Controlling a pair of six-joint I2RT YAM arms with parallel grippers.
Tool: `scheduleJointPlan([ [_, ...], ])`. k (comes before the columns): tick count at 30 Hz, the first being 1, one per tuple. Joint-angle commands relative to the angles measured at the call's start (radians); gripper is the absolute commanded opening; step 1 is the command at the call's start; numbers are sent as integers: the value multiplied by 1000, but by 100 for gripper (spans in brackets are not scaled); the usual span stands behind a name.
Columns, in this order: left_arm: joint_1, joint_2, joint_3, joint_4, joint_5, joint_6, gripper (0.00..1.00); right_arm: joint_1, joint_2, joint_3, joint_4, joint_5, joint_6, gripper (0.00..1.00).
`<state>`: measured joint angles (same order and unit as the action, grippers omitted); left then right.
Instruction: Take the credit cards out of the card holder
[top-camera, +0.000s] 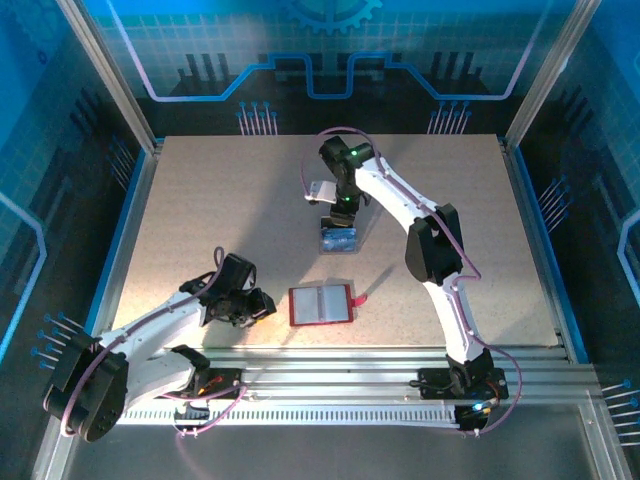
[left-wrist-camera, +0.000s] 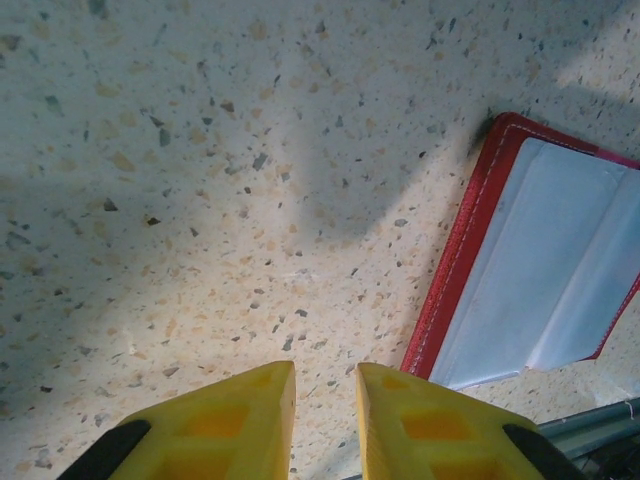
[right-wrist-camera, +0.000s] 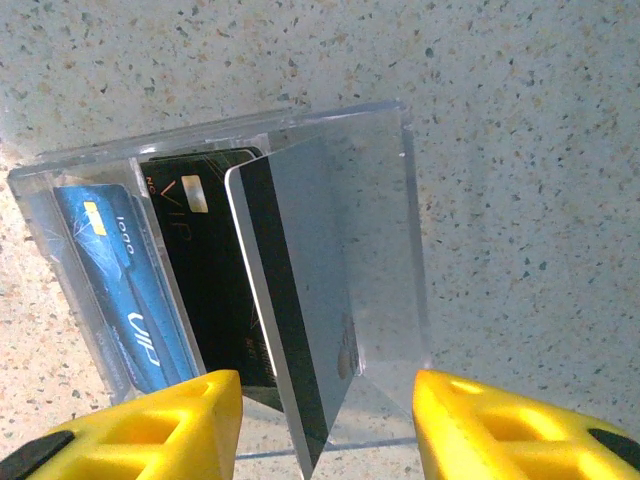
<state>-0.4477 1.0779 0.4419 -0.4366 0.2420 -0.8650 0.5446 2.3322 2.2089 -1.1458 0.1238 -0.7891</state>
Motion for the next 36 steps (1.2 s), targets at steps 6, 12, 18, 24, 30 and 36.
scheduleJointPlan([
  [6,8,-17,-13,5,19,-9,23,15,-17,-13,58,17,25,50],
  [12,7,-15,-18,9,20,-11,23,14,-29,-37,119,58,27,50],
  [18,8,-20,-20,8,20,-12,23,13,-37,-50,167,96,42,50],
  [24,8,-21,-21,10,19,-14,23,12,-93,-103,263,138,53,50],
  [30,8,-18,-19,11,21,-12,23,12,-137,-140,313,133,54,51],
  [36,7,-16,-17,12,23,-15,23,8,-119,-131,333,139,51,51],
])
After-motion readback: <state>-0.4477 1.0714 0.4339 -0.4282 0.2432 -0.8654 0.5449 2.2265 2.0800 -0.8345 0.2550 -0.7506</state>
